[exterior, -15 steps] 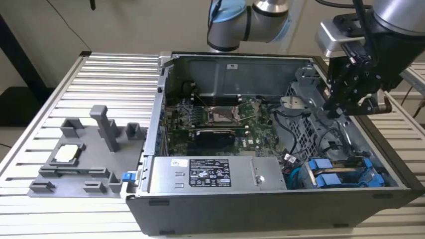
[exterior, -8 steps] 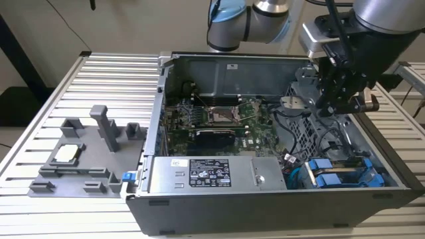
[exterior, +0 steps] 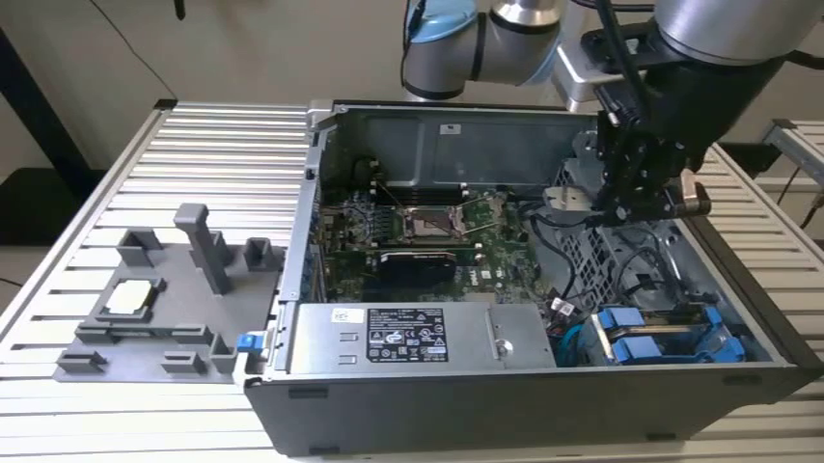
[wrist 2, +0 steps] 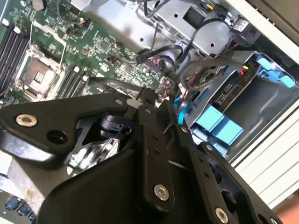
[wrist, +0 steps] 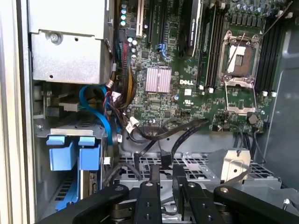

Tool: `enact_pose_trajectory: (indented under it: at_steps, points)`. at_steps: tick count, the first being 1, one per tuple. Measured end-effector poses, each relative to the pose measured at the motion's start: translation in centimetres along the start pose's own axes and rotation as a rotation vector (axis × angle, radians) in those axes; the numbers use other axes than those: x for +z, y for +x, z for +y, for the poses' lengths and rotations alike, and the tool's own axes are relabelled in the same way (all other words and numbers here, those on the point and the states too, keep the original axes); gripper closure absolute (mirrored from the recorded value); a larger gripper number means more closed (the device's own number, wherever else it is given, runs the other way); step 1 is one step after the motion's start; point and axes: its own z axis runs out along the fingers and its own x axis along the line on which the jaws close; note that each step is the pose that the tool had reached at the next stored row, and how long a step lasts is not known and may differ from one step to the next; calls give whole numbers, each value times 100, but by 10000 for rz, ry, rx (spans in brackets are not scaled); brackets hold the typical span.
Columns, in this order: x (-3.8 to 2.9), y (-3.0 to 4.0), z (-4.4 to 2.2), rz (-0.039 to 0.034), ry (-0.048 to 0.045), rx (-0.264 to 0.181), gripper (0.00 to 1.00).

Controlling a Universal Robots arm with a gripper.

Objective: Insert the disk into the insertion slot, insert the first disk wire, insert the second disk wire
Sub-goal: 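Insert the first disk wire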

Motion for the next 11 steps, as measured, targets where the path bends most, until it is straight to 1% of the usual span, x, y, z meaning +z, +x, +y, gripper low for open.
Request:
enact_pose_trajectory:
  at_steps: [3, 7, 11]
  points:
    - [-3, -3, 37, -11, -18, -130, 74]
    - [-2, -4, 72, -17, -49, -309, 74]
    - [14, -2, 88, 28, -80, -468, 74]
